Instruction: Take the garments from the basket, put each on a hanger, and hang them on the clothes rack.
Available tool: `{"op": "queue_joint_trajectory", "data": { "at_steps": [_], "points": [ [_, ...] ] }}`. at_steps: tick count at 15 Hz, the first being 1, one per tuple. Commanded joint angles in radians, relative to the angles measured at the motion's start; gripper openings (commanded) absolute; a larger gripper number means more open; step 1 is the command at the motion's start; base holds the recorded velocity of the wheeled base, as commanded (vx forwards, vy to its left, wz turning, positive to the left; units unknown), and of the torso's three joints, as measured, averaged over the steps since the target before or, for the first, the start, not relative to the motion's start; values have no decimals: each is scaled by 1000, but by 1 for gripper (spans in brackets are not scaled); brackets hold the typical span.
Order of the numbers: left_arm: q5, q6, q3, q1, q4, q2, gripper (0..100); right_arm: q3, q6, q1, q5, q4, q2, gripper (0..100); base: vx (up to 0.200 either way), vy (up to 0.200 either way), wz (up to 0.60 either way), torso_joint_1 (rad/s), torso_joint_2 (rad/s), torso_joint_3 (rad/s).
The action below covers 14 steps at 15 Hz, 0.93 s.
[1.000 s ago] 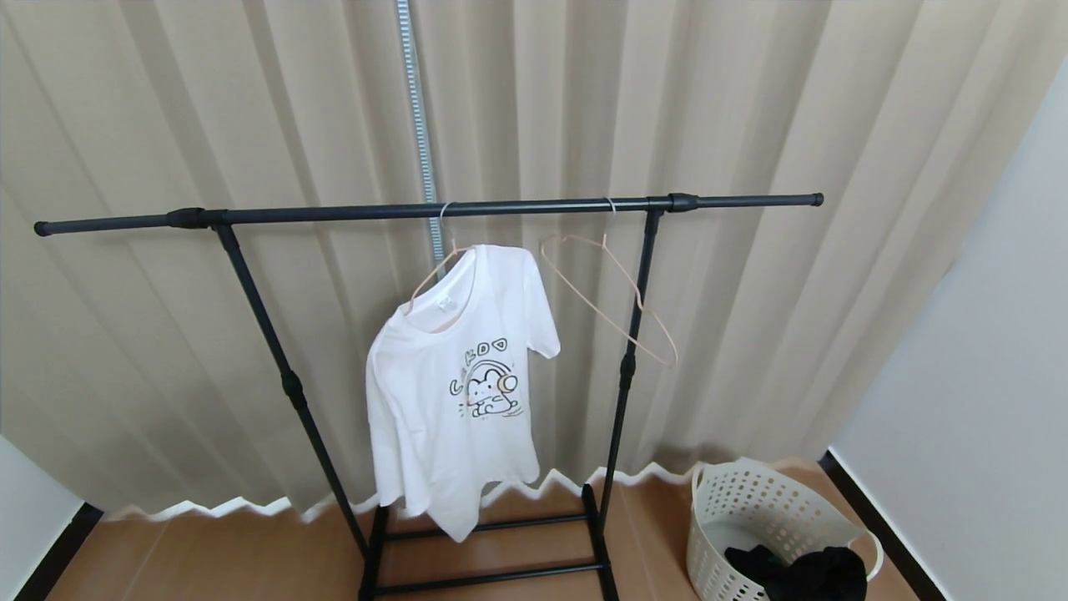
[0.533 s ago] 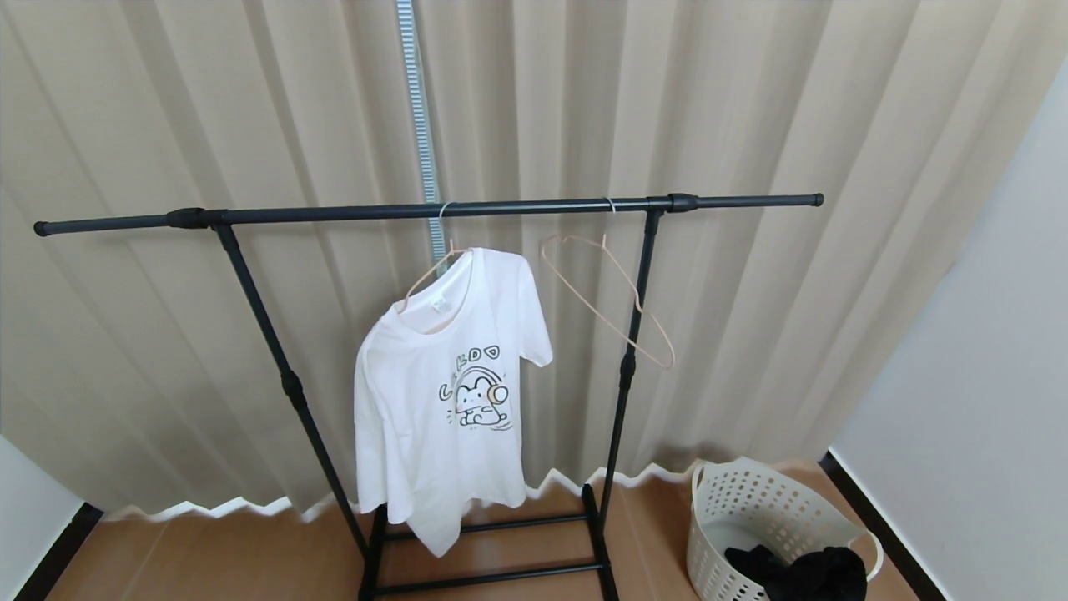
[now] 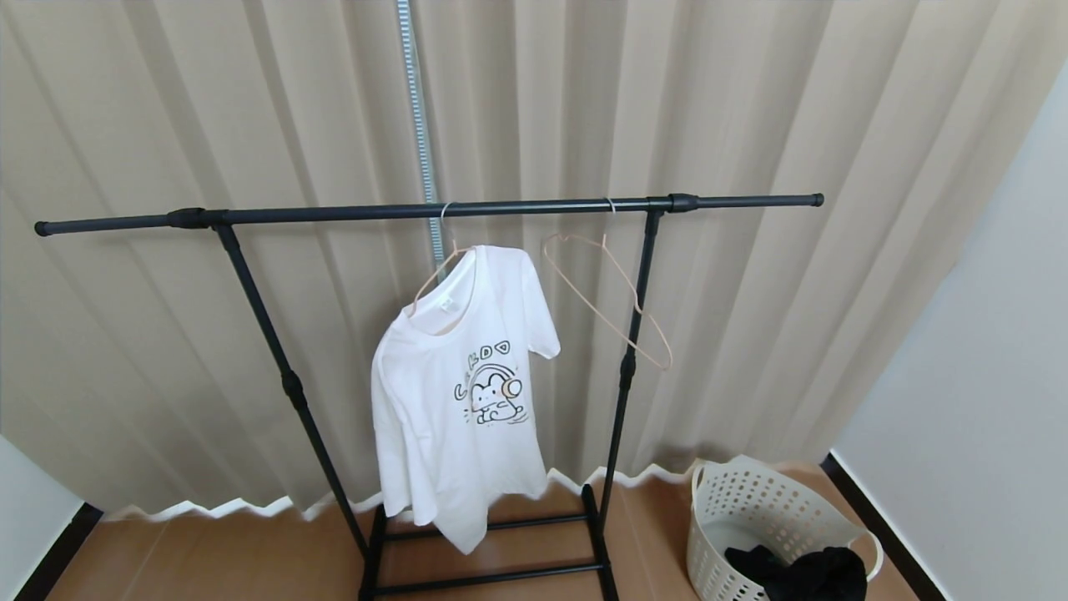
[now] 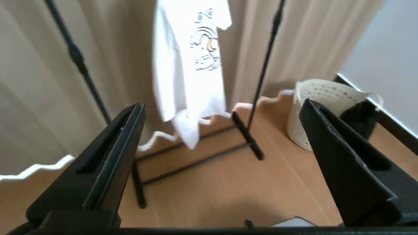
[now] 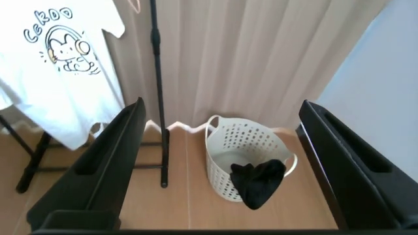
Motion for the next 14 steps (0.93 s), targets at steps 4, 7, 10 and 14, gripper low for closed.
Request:
{"op": "queue_joint_trajectory", "data": {
  "at_steps": [4, 7, 10, 14],
  "points": [
    [141, 3, 2, 32, 3, -70, 100, 3, 35, -17, -7, -7, -37, 100, 0, 0, 0, 0, 0, 0],
    [149, -9, 5, 32, 0, -73, 100, 2, 58, -17, -2, -7, -37, 100, 0, 0, 0, 0, 0, 0],
    [132, -69, 0, 29, 0, -73, 100, 0, 61, -17, 4, -4, -37, 100, 0, 0, 0, 0, 0, 0],
    [129, -69, 0, 29, 0, -73, 100, 0, 57, -17, 22, -2, -37, 100, 0, 0, 0, 0, 0, 0]
  ]
}}
